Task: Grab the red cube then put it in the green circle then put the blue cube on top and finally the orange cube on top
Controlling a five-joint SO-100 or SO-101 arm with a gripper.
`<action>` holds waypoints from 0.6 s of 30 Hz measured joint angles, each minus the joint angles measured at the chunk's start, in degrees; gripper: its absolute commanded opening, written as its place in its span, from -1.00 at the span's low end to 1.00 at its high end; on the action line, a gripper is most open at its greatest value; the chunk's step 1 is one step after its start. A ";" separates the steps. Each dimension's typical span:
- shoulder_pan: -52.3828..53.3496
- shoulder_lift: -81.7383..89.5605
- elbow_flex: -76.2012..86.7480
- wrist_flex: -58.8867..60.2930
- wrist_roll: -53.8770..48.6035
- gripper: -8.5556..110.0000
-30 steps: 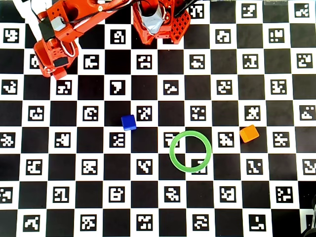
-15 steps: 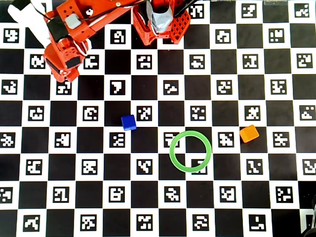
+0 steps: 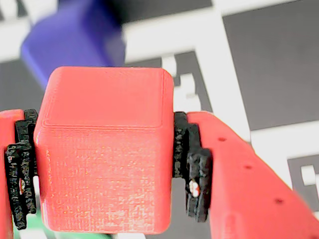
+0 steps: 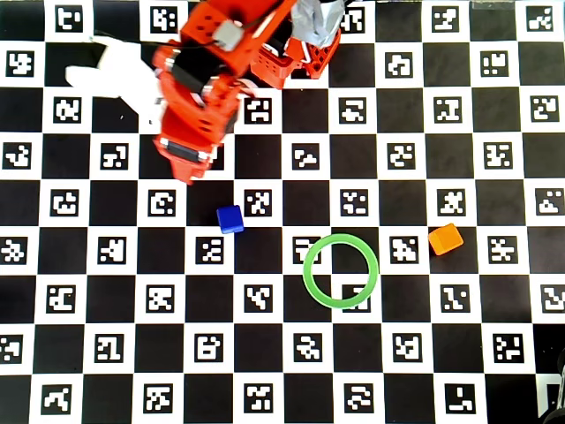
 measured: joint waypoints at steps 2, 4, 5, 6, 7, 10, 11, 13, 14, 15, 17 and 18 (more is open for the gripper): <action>-3.43 0.00 -0.18 0.00 1.32 -0.82; -6.68 -0.18 -1.67 0.00 2.46 -0.82; -8.26 -0.70 -2.72 0.00 2.99 -0.82; -9.67 -1.58 -3.87 0.00 3.43 -0.82; -11.16 -2.55 -4.92 0.00 3.87 -0.82; -15.12 -6.06 -8.26 0.00 4.83 -0.83; -16.44 -7.29 -9.23 0.00 5.10 -0.83; -18.81 -9.76 -10.90 0.00 5.54 -0.83; -19.86 -10.90 -11.69 0.00 5.62 -0.83; -21.01 -11.95 -12.30 0.00 5.98 -0.83; -23.12 -13.97 -13.62 0.00 6.50 -0.83; -24.08 -14.94 -14.33 0.00 6.77 -0.83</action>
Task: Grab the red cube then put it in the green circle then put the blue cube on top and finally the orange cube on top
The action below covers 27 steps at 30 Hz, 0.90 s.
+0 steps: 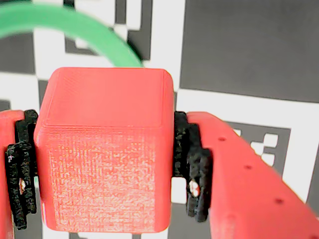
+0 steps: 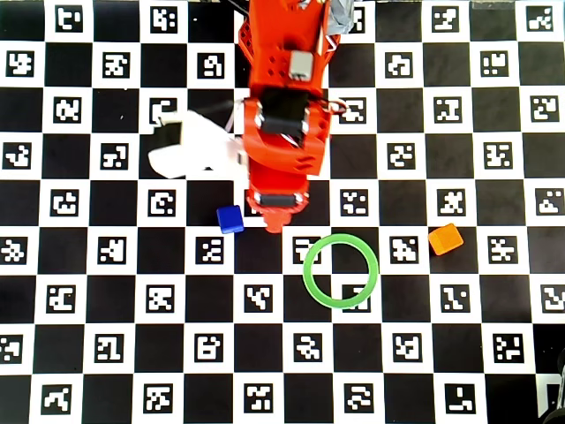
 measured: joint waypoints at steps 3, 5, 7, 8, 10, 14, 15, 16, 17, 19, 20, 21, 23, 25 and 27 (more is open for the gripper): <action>-3.25 -2.37 -2.64 0.00 1.05 -0.83; -5.36 -4.13 -4.57 0.00 1.76 -0.83; -7.21 -5.80 -6.06 -0.44 2.20 -0.83; -8.09 -6.68 -6.59 -0.88 2.11 -0.83; -9.32 -8.53 -6.86 -2.11 2.11 -0.83; -10.46 -11.69 -6.86 -5.45 2.11 -0.83; -10.55 -12.30 -6.86 -6.42 2.11 -0.83; -10.55 -12.92 -6.86 -7.38 2.11 -0.83; -10.55 -13.54 -6.86 -8.17 2.11 -0.83; -10.55 -14.59 -6.86 -9.58 2.20 -0.83; -10.55 -15.12 -6.86 -10.20 2.29 -0.83; -10.55 -15.56 -6.86 -10.81 2.46 -0.83; -10.55 -16.35 -6.68 -12.22 2.81 -0.83; -10.55 -16.70 -5.36 -13.97 2.81 -0.83; -10.55 -17.23 -4.22 -15.56 2.81 -0.83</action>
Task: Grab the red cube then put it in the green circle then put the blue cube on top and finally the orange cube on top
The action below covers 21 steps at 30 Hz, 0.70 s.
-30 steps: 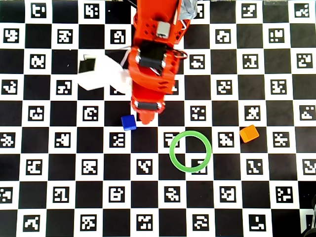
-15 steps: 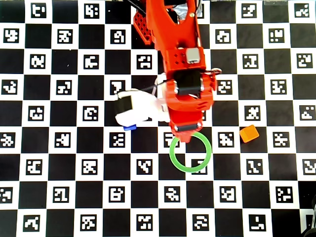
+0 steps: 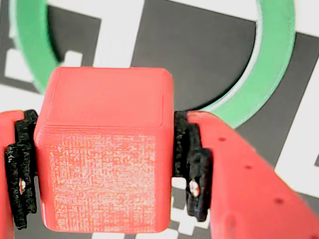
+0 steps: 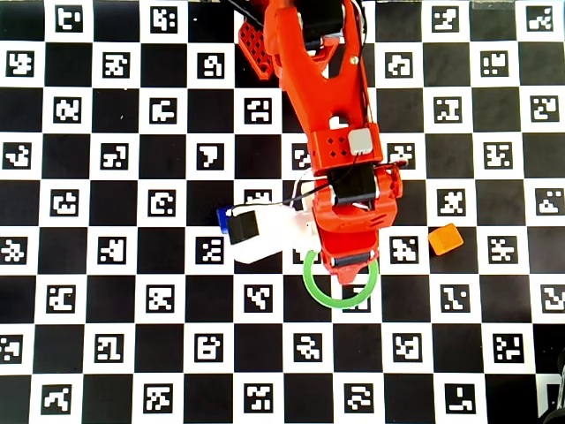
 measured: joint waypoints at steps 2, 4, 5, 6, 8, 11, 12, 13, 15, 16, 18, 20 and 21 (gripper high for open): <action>-0.09 -1.14 0.35 -1.23 0.70 -0.83; -0.35 -2.11 0.35 -2.20 1.49 -0.83; -0.44 -2.64 0.35 -2.64 1.76 -0.83; -0.62 -3.16 0.35 -2.99 2.02 -0.83; -0.97 -3.96 0.35 -3.60 2.37 -0.83; -1.58 -4.83 1.14 -4.39 2.81 -0.83; -1.76 -5.10 1.32 -4.57 2.81 -0.83; -2.02 -5.36 1.41 -4.83 2.81 -0.83; -2.64 -5.89 1.41 -5.10 2.90 -0.83; -2.90 -6.15 1.41 -5.19 3.08 -0.83; -3.43 -7.03 1.41 -5.36 3.34 -0.83; -3.69 -7.73 1.41 -5.80 3.52 -0.83; -3.87 -8.09 1.41 -5.98 3.43 -0.83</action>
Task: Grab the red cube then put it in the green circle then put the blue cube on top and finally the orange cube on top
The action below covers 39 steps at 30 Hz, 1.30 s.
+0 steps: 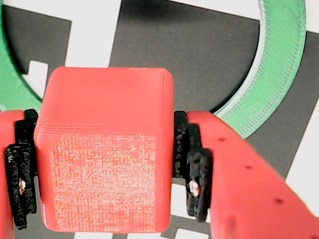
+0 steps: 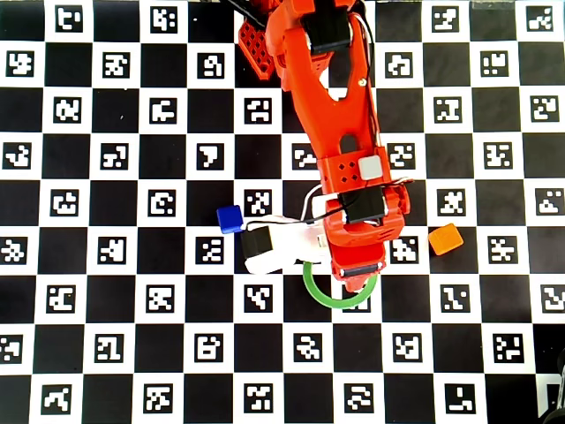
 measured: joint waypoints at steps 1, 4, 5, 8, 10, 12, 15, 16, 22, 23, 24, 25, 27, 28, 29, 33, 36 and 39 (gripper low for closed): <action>0.00 -0.09 0.09 -0.18 0.09 -0.83; 0.00 -0.79 1.05 -0.79 0.09 -0.83; 0.00 -1.05 1.14 -0.97 0.09 -0.83; 0.00 -1.58 1.67 -1.58 0.00 -0.83; 0.00 -1.58 2.11 -2.11 0.09 -0.83; 0.00 -1.58 2.29 -2.37 0.09 -0.83; 0.00 -1.58 2.29 -2.64 0.09 -0.83; 0.00 -1.58 2.29 -2.64 0.09 -0.83; 0.00 -1.76 2.29 -3.78 0.09 -0.83; 0.00 -2.20 2.29 -4.04 0.09 -0.83; 0.00 -2.64 2.29 -4.13 0.09 -0.83; 0.00 -3.08 2.29 -4.22 0.26 -0.83; 0.00 -3.52 2.29 -4.22 0.79 -0.83; 0.00 -3.69 2.29 -4.22 0.97 -0.83; 0.00 -3.78 2.29 -4.22 1.14 -0.83; 0.00 -3.78 2.29 -4.22 1.14 -0.83; 0.26 -3.78 2.29 -4.22 1.14 -0.83; 0.79 -4.04 2.29 -4.57 1.49 -0.83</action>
